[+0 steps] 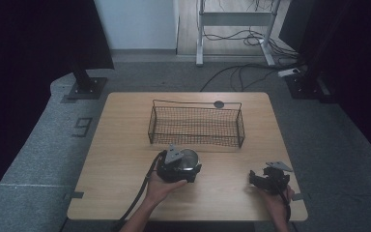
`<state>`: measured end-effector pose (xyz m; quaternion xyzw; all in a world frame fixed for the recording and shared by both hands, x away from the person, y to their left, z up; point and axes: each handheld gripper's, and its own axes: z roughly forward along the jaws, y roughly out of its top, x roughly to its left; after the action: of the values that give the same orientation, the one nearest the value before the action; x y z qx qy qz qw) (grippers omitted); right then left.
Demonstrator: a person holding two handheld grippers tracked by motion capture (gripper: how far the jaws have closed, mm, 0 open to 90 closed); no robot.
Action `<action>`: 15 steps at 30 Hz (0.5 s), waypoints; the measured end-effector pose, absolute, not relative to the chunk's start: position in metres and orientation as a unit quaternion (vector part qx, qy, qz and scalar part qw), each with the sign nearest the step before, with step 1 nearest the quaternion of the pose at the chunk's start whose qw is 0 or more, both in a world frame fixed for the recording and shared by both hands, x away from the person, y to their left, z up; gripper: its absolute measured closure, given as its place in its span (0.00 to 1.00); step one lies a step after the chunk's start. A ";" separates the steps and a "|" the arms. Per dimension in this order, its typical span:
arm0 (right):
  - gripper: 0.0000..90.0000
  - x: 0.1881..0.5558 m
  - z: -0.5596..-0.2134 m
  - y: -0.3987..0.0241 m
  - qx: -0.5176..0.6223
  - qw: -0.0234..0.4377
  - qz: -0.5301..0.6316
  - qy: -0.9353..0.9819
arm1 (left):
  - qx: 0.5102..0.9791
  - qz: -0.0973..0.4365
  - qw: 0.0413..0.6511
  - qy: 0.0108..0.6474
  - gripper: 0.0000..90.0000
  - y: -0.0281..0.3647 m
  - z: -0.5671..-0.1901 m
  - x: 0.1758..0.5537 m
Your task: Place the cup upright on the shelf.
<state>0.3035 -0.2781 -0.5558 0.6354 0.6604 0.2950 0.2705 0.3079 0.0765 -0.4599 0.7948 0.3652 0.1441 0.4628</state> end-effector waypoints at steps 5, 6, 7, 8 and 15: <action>0.11 0.303 -0.556 -0.278 0.637 0.272 0.294 0.659 | 0.792 0.148 0.465 0.367 0.16 0.079 -0.455 0.311; 0.11 0.303 -0.556 -0.278 0.637 0.272 0.294 0.659 | 0.792 0.147 0.466 0.367 0.16 0.080 -0.454 0.312; 0.11 0.303 -0.556 -0.278 0.637 0.272 0.294 0.659 | 0.790 0.148 0.467 0.368 0.16 0.080 -0.453 0.313; 0.11 0.304 -0.556 -0.278 0.637 0.272 0.294 0.659 | 0.790 0.148 0.467 0.369 0.16 0.081 -0.452 0.313; 0.11 0.304 -0.556 -0.279 0.637 0.272 0.294 0.658 | 0.789 0.153 0.467 0.369 0.16 0.082 -0.448 0.318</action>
<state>0.3037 -0.2786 -0.5557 0.6375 0.6581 0.2938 0.2724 0.3176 0.0823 -0.4476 0.7887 0.3692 0.1529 0.4671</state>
